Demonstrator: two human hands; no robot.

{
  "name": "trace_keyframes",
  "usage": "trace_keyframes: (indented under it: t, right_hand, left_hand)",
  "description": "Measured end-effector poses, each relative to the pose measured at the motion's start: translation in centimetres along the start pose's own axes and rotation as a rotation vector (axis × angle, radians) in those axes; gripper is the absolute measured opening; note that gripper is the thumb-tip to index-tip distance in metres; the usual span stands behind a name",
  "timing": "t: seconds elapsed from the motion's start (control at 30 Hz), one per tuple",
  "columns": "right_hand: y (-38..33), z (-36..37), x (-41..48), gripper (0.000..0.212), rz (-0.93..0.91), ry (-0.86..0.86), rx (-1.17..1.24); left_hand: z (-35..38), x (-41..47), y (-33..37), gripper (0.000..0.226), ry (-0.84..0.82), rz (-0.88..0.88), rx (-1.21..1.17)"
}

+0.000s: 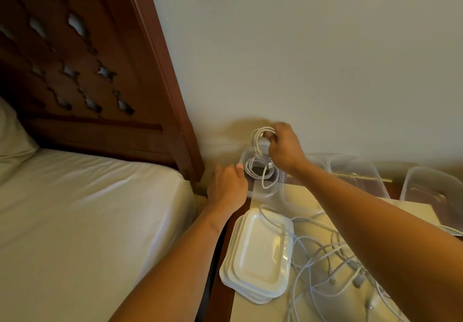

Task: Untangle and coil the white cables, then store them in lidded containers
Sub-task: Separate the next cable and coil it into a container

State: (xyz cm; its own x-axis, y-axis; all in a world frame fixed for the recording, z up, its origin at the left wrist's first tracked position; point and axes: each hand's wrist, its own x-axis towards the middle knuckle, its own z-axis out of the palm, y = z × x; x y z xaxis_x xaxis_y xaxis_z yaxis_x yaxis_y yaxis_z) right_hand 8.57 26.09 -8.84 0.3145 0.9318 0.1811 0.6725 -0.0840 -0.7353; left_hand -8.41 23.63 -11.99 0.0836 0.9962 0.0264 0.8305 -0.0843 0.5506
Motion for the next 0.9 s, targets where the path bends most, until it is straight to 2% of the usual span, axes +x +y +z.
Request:
trace_keyframes:
  t: [0.07,0.13,0.2,0.3,0.4,0.5,0.63,0.77,0.9]
  right_hand:
    - [-1.6,-2.1,-0.9,0.014,-0.018,0.057,0.049]
    - [-3.6,-4.8,-2.5,0.017,-0.051,0.088,0.1]
    - [-5.5,-7.4,-4.8,0.015,-0.092,0.069,0.148]
    - [-7.4,-11.2,-8.8,0.016,-0.143,-0.002,0.268]
    - [-8.0,-14.5,-13.8,0.022,-0.111,-0.08,0.423]
    - [-8.5,-17.1,-18.8,0.017,-0.051,-0.164,0.545]
    - [-9.2,-20.4,-24.2,0.01,0.001,-0.198,0.729]
    - [-9.8,-22.8,-28.8,0.011,-0.043,-0.162,0.598]
    - [-9.5,-25.3,-31.8,0.021,0.009,-0.231,0.806]
  left_hand:
    - [-1.5,-0.3,1.0,0.039,0.15,0.055,-0.103]
    - [-4.0,-0.9,2.9,0.032,0.219,0.135,-0.35]
    - [-7.3,-2.2,5.4,0.037,0.082,0.258,-0.591]
    - [-11.3,-5.9,8.7,0.039,-0.191,0.405,-0.714]
    - [-13.9,-10.6,10.6,0.025,-0.283,0.369,-0.82]
    - [-15.2,-15.6,12.2,0.018,-0.438,0.298,-1.025]
    - [-15.4,-21.0,13.7,0.026,-0.556,0.222,-1.149]
    - [-15.4,-25.6,14.6,0.043,-0.65,0.307,-1.185]
    - [-15.1,-28.5,15.1,0.023,-0.578,0.28,-1.28]
